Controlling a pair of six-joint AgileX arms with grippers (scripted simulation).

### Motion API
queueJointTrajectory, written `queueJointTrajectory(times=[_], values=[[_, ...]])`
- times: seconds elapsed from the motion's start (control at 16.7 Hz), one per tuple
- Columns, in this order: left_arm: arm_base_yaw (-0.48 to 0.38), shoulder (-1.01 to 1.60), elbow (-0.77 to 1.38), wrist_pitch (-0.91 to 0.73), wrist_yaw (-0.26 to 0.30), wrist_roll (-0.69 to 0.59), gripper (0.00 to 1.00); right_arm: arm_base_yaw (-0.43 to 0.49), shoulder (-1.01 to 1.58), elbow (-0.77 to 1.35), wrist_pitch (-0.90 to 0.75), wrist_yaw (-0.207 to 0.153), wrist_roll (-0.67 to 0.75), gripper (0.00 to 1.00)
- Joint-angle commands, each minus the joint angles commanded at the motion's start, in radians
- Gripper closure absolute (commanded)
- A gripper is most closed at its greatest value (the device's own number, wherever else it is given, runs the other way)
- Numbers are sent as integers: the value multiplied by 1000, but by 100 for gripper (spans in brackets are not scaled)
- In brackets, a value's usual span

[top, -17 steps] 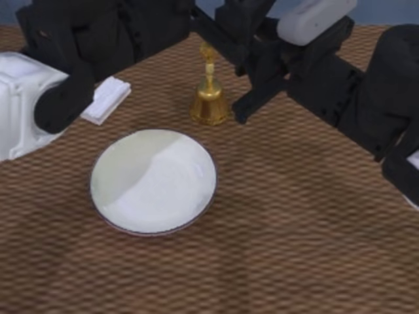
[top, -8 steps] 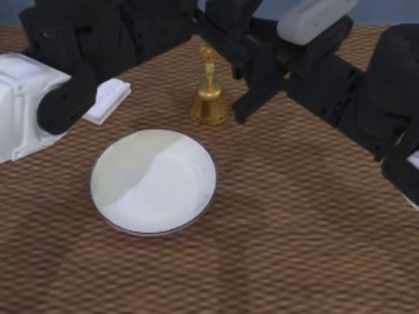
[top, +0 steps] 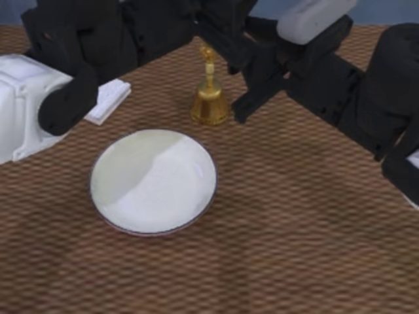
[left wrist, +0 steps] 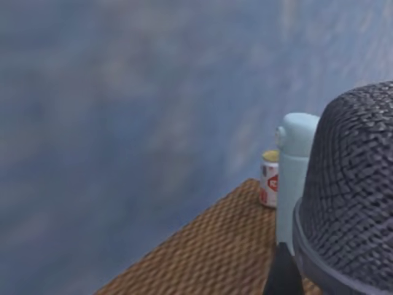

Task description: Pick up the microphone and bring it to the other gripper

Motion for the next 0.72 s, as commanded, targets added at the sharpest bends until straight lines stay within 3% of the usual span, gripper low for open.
queueJointTrajectory(times=[0.3, 0.72], values=[[0, 0, 0, 0, 0, 0, 100, 0, 0, 0, 0, 0, 0, 100], [0, 0, 0, 0, 0, 0, 100, 0, 0, 0, 0, 0, 0, 47]])
